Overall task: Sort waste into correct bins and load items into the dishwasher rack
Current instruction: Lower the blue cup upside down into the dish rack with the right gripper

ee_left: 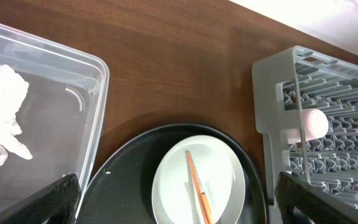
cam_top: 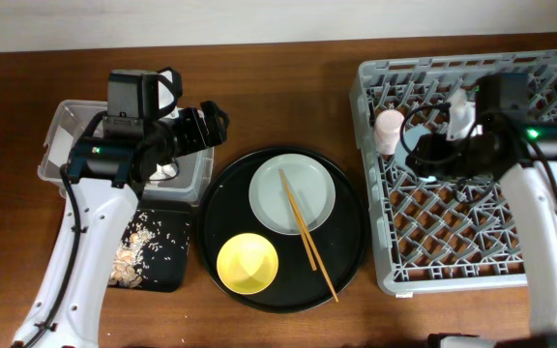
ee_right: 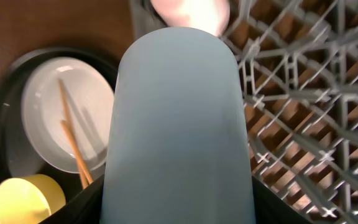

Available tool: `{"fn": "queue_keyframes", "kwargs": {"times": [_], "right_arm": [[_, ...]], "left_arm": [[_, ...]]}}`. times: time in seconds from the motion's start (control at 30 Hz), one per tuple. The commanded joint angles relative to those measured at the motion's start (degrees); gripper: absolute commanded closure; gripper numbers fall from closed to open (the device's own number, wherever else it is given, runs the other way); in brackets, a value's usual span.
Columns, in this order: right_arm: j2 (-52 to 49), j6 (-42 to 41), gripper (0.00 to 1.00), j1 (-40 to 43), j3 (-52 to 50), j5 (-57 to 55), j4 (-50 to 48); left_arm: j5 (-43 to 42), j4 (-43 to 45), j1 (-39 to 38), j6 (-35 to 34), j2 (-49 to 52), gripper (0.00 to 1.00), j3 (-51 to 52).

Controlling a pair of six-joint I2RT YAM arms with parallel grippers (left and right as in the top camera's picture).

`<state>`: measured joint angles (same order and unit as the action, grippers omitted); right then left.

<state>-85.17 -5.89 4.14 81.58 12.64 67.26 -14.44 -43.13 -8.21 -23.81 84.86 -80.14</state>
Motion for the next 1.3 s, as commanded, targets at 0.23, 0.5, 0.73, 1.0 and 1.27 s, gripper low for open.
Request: {"fn": "queue_keyframes", "kwargs": {"times": [0.23,0.5,0.73,1.0,1.27], "right_arm": [[-4.5,-0.6,0.52,0.0,-1.6,-2.5,2.3],[-4.6,-0.6,0.52,0.0,-1.6,-6.0,2.6],[-5.6,-0.6,0.52,0.0,-5.0,-5.6,-1.6],[-6.3,-0.6,0.41,0.0,-5.2,-3.9,-2.6],[-6.3,-0.6,0.20,0.0,0.1,-3.6,0.2]], "left_arm": [[1.0,0.0,0.1,0.3,0.0,0.01,0.0],[1.0,0.0,0.1,0.3,0.0,0.01,0.0],[1.0,0.0,0.1,0.3,0.0,0.01,0.0],[1.0,0.0,0.1,0.3,0.0,0.01,0.0],[1.0,0.0,0.1,0.3,0.0,0.01,0.0]]}}
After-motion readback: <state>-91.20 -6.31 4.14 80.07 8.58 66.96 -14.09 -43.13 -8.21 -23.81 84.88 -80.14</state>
